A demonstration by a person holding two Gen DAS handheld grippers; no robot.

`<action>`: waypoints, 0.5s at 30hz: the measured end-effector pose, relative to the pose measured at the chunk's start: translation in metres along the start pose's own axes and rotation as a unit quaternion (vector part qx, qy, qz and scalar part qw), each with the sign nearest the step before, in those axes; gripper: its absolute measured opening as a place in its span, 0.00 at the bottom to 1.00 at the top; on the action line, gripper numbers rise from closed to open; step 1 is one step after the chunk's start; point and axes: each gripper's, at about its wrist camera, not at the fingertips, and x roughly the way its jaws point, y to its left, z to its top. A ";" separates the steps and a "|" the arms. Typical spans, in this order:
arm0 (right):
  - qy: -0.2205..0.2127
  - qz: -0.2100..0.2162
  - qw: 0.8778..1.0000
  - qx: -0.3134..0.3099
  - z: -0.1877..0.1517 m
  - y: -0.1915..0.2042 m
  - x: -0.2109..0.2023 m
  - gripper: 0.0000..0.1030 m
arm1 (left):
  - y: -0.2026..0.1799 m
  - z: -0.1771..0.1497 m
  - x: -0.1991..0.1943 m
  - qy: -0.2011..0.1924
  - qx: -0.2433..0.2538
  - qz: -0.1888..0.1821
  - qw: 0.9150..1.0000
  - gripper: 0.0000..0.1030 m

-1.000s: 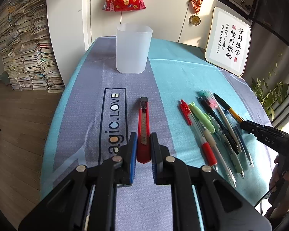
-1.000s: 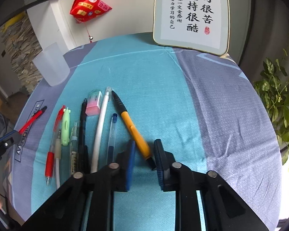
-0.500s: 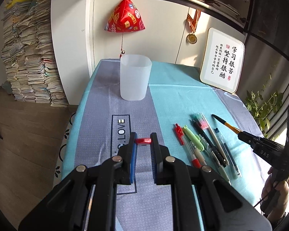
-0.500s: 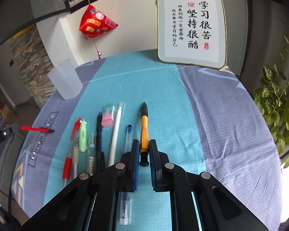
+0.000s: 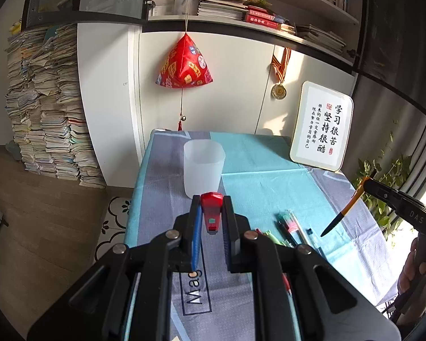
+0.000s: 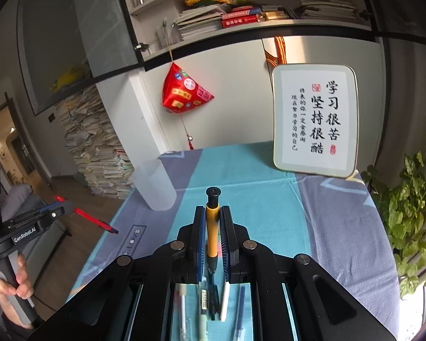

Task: Organize stationery
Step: 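Lower the knife and orange pen into the clear cup while both tools open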

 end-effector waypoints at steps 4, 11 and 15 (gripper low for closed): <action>-0.009 0.022 1.000 -0.015 0.027 0.018 0.013 0.11 | 0.008 0.027 0.003 -0.018 -0.006 0.009 1.000 0.11; -0.041 0.058 0.997 -0.039 0.073 0.059 0.032 0.11 | 0.015 0.076 0.036 -0.026 -0.012 0.013 1.000 0.11; -0.051 0.069 0.996 -0.039 0.093 0.077 0.058 0.11 | 0.017 0.085 0.075 0.004 -0.012 0.019 1.000 0.11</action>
